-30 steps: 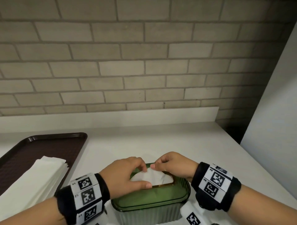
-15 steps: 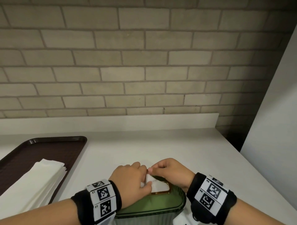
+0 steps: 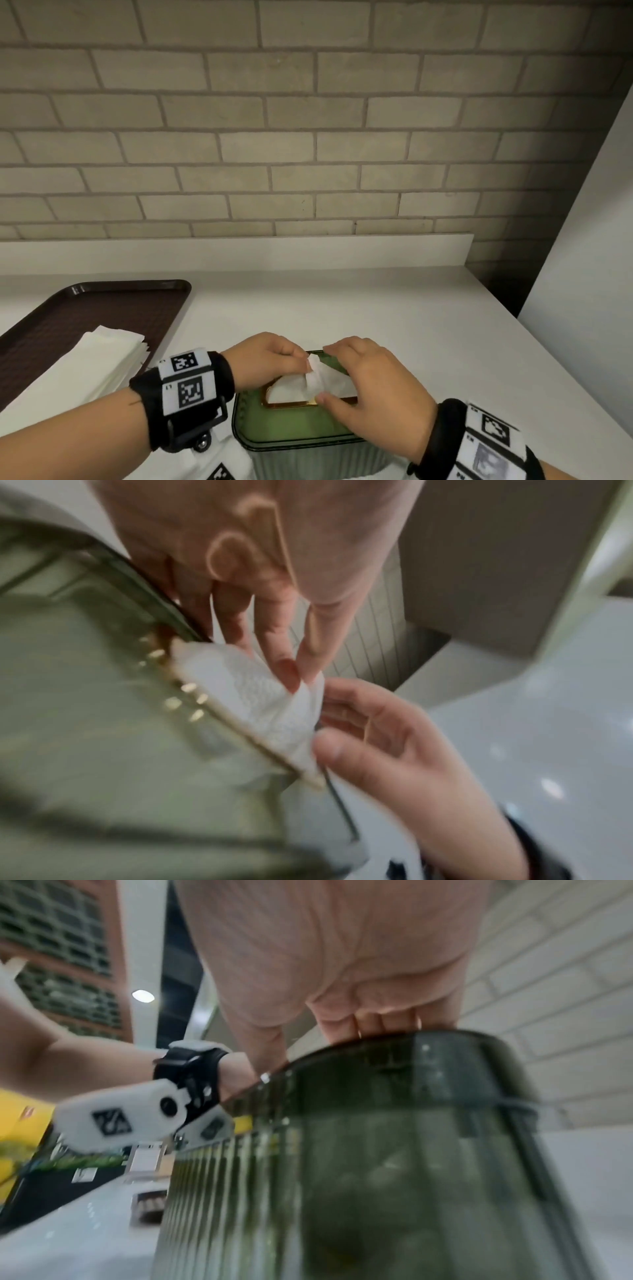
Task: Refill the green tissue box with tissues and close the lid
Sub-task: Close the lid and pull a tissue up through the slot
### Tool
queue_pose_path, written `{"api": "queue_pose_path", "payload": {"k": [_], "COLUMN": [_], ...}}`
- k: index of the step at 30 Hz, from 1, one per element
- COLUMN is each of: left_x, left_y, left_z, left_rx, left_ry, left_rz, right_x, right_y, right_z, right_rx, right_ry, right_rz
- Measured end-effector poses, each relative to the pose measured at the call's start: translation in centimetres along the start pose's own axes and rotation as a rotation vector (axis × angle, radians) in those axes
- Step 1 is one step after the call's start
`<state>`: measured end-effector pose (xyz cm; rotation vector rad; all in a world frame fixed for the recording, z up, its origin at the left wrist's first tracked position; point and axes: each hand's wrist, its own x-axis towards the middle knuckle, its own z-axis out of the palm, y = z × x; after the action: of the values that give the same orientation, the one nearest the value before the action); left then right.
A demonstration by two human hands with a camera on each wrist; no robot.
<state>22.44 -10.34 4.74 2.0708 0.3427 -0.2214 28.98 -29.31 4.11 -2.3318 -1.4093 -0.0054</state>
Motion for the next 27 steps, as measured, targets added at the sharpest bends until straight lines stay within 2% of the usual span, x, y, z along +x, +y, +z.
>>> {"api": "queue_pose_path", "payload": {"k": [3,5,11,14,16,20,23,27], "left_x": [0.1,0.2,0.2,0.2,-0.2,-1.4,-2.1,-2.7], "left_y": [0.6,1.0,2.1,2.2,2.4,2.3,2.7,2.9], "left_z": [-0.8,-1.4,-1.6,-1.1,-0.6,0.6,1.1,1.7], "left_rx": [-0.037,-0.003,0.115,0.14,0.209,0.5,0.738,0.872], "left_ry": [-0.083,-0.116,-0.084,-0.071,-0.064,0.163,0.28,0.337], "left_rz": [-0.042,-0.05,-0.123,-0.148,-0.094,0.091,0.221,0.298], "right_x": [-0.1,0.1,1.8,2.3,2.4,3.2,3.7,4.1], "right_y": [-1.2,-1.8,-2.5,-1.9,-1.6,-0.5,0.2,1.0], "right_z": [0.3,0.4,0.4,-0.1,-0.9,-1.9,-2.1,-2.3], "right_rx": [-0.125,-0.183,-0.255,-0.139,-0.004,0.203,0.516,0.705], "right_ry": [0.097,0.125,0.11,0.016,-0.042,-0.281,-0.494,-0.592], "right_rz": [-0.041,-0.013,0.033,0.019,0.061,0.137,0.276,0.416]}}
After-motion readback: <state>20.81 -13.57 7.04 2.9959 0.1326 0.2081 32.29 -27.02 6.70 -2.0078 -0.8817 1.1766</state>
